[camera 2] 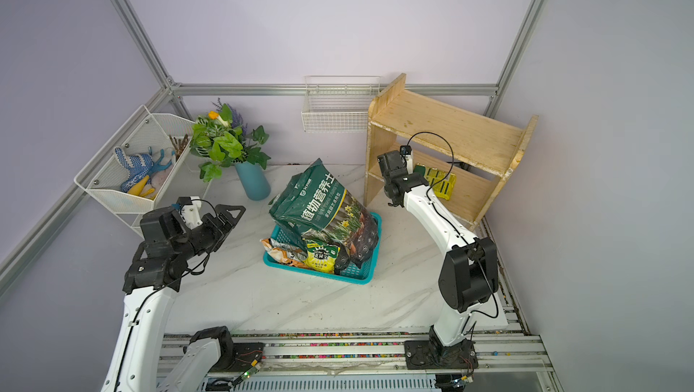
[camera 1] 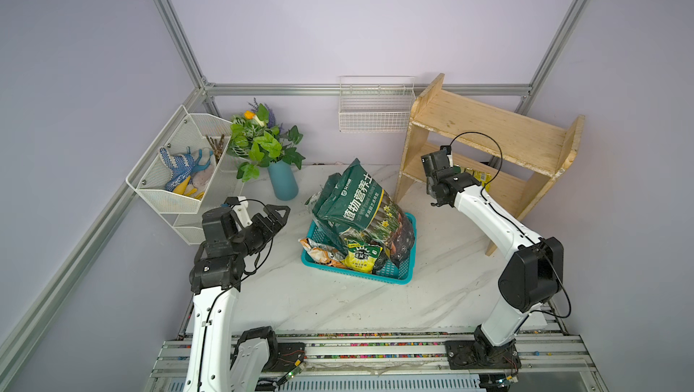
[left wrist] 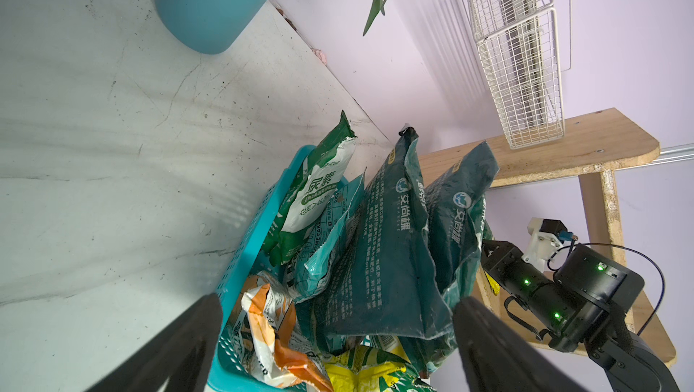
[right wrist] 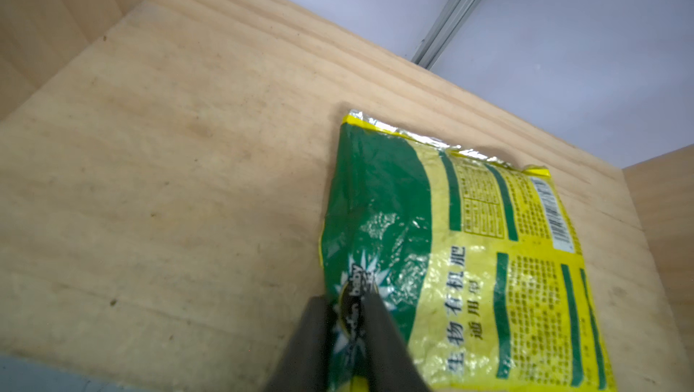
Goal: Take down the fertilizer bag from the shelf
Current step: Pick up the fertilizer bag from the shelf.
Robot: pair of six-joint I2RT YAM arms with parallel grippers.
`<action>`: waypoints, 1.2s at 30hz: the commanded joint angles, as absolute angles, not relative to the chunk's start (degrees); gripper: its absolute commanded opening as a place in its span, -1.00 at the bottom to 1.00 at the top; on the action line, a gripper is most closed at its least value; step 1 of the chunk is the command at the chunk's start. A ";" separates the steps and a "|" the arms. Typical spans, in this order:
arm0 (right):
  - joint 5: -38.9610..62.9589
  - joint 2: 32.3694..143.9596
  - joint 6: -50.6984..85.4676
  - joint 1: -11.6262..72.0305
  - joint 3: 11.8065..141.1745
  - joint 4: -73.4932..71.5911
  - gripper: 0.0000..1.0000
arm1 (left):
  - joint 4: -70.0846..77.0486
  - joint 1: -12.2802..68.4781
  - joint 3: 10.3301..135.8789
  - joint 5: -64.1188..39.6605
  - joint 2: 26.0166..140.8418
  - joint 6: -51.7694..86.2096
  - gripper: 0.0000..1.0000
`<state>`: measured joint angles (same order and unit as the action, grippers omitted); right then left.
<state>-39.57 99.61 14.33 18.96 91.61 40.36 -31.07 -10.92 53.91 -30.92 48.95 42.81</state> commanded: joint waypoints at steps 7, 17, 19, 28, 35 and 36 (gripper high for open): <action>-35.54 97.22 15.73 18.28 91.92 43.21 -1.00 | -30.81 -11.60 51.51 -31.70 48.78 42.45 0.99; -27.07 82.85 16.98 21.94 86.00 43.52 -1.00 | -30.85 -11.69 51.48 -31.55 48.52 42.45 1.00; -28.09 79.47 17.23 24.52 84.04 42.95 -1.00 | -30.85 -11.68 51.42 -31.25 48.43 42.52 1.00; -34.15 71.07 23.30 35.93 84.54 51.63 -1.00 | -31.03 -12.02 51.43 -31.07 48.74 42.28 0.99; -24.11 63.39 21.06 43.51 80.22 48.76 -1.00 | -31.03 -12.13 51.42 -31.22 48.60 42.28 1.00; -23.64 62.12 21.37 44.48 79.20 48.35 -1.00 | -31.03 -12.18 51.42 -31.20 48.52 42.28 1.00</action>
